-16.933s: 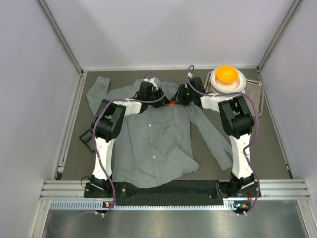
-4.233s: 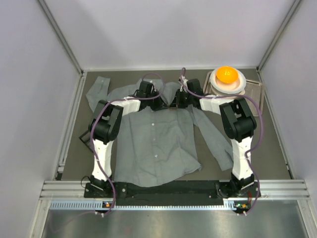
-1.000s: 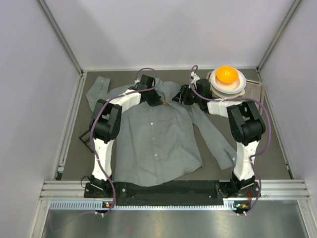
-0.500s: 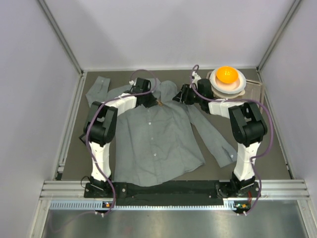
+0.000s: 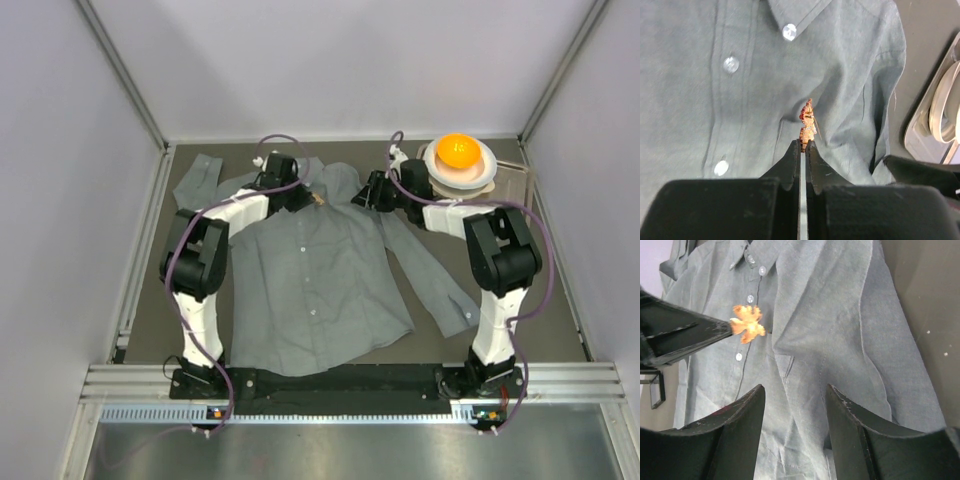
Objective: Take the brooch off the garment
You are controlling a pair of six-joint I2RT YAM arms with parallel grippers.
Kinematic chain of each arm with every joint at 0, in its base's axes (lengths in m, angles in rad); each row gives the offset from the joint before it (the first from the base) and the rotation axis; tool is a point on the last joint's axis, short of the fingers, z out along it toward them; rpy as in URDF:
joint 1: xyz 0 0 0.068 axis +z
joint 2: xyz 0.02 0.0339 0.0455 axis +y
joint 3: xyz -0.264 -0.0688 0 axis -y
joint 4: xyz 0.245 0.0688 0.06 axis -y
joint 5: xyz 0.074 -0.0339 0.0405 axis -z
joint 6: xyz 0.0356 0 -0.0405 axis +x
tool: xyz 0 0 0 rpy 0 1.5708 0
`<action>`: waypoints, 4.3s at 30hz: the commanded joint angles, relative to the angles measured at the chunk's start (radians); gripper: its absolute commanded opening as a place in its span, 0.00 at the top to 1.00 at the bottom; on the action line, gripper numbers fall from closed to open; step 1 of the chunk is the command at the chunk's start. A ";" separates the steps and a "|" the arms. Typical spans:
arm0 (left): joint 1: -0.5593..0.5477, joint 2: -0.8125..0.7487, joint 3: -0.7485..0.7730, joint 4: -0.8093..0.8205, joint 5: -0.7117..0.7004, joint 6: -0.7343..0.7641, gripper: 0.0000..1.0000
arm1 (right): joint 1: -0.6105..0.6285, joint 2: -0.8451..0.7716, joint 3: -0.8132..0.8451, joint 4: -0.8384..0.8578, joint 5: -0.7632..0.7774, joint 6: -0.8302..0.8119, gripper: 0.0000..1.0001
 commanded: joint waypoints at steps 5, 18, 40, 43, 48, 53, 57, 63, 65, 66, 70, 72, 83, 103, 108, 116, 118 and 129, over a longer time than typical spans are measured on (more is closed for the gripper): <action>0.007 -0.284 -0.174 0.043 0.101 0.120 1.00 | -0.008 -0.167 -0.049 -0.123 0.058 -0.052 0.47; 0.004 -0.656 -0.539 0.420 0.763 0.203 1.00 | 0.076 -0.702 -0.326 -0.324 -0.296 -0.034 0.32; -0.085 -0.818 -0.662 0.597 1.064 0.100 1.00 | 0.190 -0.901 -0.408 -0.137 -0.455 0.103 0.34; -0.087 -0.810 -0.664 0.597 1.068 0.099 1.00 | 0.191 -0.891 -0.394 -0.136 -0.442 0.108 0.39; -0.093 -0.807 -0.673 0.604 1.068 0.100 1.00 | 0.198 -0.850 -0.380 -0.103 -0.441 0.126 0.50; -0.095 -0.803 -0.678 0.617 1.062 0.093 1.00 | 0.216 -0.825 -0.374 -0.070 -0.433 0.140 0.53; -0.095 -0.798 -0.678 0.618 1.062 0.090 1.00 | 0.221 -0.822 -0.368 -0.065 -0.427 0.147 0.50; -0.095 -0.799 -0.676 0.620 1.056 0.087 1.00 | 0.222 -0.856 -0.367 -0.109 -0.399 0.126 0.46; -0.096 -0.799 -0.676 0.620 1.054 0.087 1.00 | 0.221 -0.868 -0.373 -0.135 -0.386 0.118 0.43; -0.096 -0.802 -0.676 0.624 1.057 0.083 1.00 | 0.222 -0.877 -0.374 -0.136 -0.384 0.120 0.43; -0.095 -0.806 -0.675 0.627 1.067 0.082 1.00 | 0.225 -0.881 -0.377 -0.093 -0.401 0.152 0.43; -0.095 -0.806 -0.675 0.626 1.068 0.082 1.00 | 0.227 -0.881 -0.371 -0.091 -0.395 0.154 0.43; -0.096 -0.802 -0.671 0.623 1.068 0.083 1.00 | 0.253 -0.839 -0.354 -0.065 -0.390 0.160 0.57; -0.095 -0.803 -0.675 0.672 1.073 0.037 1.00 | 0.267 -0.807 -0.367 -0.047 -0.356 0.147 0.83; -0.096 -0.806 -0.675 0.672 1.073 0.034 1.00 | 0.280 -0.796 -0.370 -0.019 -0.337 0.169 0.89; -0.096 -0.793 -0.673 0.655 1.056 0.040 1.00 | 0.280 -0.804 -0.387 0.041 -0.353 0.235 0.77; -0.096 -0.790 -0.668 0.627 1.039 0.044 1.00 | 0.280 -0.815 -0.390 0.036 -0.353 0.239 0.69; -0.090 -0.827 -0.626 0.382 0.979 0.139 1.00 | 0.282 -0.885 -0.342 -0.256 -0.223 0.083 0.40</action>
